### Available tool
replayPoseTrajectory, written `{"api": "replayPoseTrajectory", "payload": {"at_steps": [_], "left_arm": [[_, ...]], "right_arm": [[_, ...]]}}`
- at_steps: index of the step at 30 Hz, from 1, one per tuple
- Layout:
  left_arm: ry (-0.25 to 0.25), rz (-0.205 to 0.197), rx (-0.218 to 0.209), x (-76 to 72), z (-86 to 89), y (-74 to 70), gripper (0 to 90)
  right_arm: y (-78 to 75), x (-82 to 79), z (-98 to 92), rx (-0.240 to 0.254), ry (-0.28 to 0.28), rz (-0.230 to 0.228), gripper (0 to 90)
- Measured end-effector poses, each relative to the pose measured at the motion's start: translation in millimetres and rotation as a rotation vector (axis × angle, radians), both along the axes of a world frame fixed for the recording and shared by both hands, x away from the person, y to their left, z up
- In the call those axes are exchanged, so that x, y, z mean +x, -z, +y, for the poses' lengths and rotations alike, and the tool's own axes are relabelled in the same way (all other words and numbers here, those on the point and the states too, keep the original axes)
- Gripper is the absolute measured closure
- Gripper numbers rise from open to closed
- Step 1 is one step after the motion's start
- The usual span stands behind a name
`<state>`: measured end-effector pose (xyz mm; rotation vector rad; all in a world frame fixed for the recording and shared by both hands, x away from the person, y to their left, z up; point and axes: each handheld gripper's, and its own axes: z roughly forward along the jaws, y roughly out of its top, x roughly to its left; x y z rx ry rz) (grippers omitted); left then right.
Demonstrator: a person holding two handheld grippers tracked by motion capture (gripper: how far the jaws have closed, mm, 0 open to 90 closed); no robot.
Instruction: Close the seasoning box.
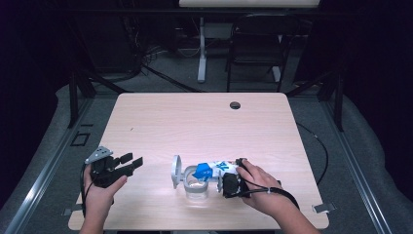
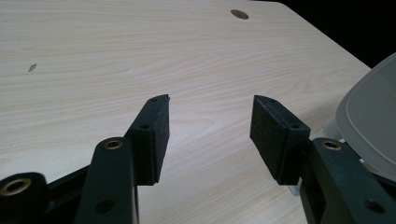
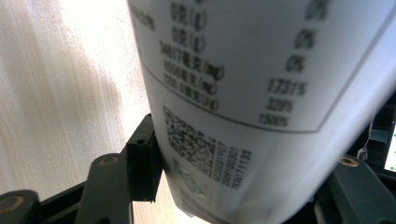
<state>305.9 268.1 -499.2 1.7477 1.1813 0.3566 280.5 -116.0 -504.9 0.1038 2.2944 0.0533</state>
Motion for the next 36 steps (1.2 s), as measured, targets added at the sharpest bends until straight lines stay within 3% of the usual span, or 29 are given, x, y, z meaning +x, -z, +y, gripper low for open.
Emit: {"api": "replayPoseTrajectory", "payload": {"at_steps": [3,11,36], "left_arm": [[0.000,0.001,0.001,0.0,0.2,0.0,47.6],[0.000,0.001,-0.001,0.0,0.7,0.2,47.7],[0.000,0.004,0.001,0.2,0.4,1.2,47.7]], "right_arm": [[-1.1,-0.2,0.7,-0.026,0.003,-0.005,41.3],[-1.7,0.5,1.1,-0.017,-0.004,0.001,41.3],[-9.1,1.0,3.9,-0.110,0.004,0.000,41.3]]}}
